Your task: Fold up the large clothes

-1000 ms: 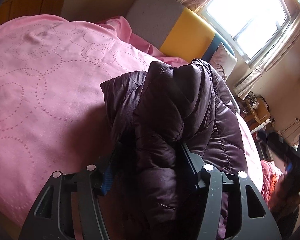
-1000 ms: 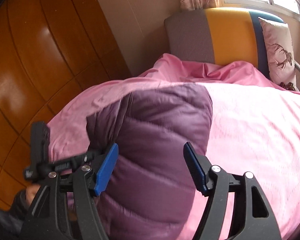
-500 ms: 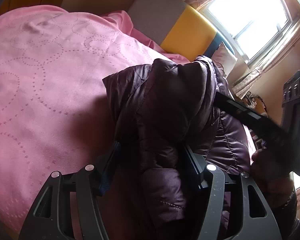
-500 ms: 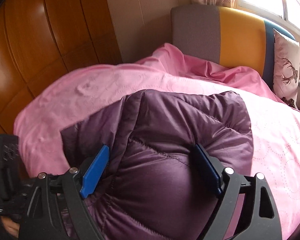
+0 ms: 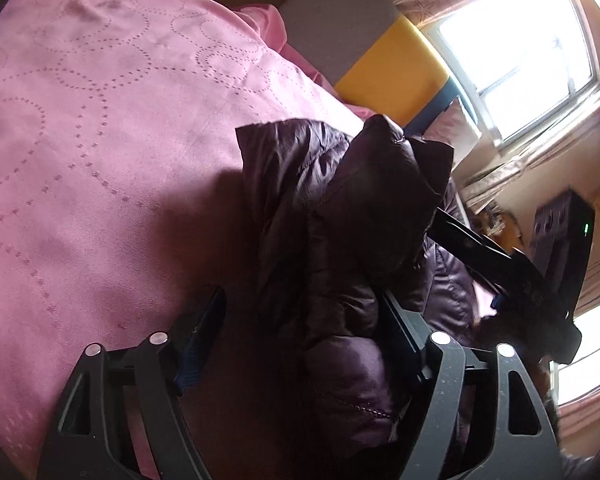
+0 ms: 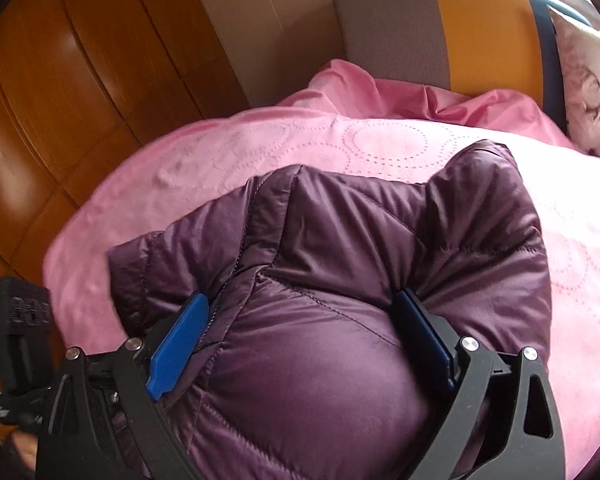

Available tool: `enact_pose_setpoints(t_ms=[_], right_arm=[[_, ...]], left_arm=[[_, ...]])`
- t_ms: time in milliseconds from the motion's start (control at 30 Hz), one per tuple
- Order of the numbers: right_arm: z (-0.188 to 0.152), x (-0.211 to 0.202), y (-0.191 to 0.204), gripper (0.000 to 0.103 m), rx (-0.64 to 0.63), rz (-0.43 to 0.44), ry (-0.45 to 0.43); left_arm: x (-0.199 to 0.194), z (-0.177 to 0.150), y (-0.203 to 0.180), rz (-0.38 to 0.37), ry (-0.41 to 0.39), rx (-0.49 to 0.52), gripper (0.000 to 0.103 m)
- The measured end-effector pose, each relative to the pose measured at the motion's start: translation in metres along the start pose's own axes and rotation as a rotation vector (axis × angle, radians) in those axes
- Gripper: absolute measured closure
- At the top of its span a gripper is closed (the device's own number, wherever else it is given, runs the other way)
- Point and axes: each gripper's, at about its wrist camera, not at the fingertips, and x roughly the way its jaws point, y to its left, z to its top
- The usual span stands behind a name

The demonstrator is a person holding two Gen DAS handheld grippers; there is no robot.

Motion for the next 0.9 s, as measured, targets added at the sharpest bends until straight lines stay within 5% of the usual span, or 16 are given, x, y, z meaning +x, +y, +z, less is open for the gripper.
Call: enact_pose_setpoints(t_ms=[233,467,900], right_arm=[[-0.024,-0.064,-0.031,0.004,0.087,-0.014,-0.074],[-0.064,-0.085,-0.058,0.002,0.164,-0.043,-0.024],[-0.086,-0.072,-0.108,0.002,0.327,0.219,0.071]], left_arm=[[-0.023,0.005,-0.008,-0.054,-0.010,-0.009,0.026],[-0.027,0.014,-0.015,-0.111,-0.003,-0.066,0.018],[0.000,0.020,-0.011,-0.102,0.066,-0.076,0.014]])
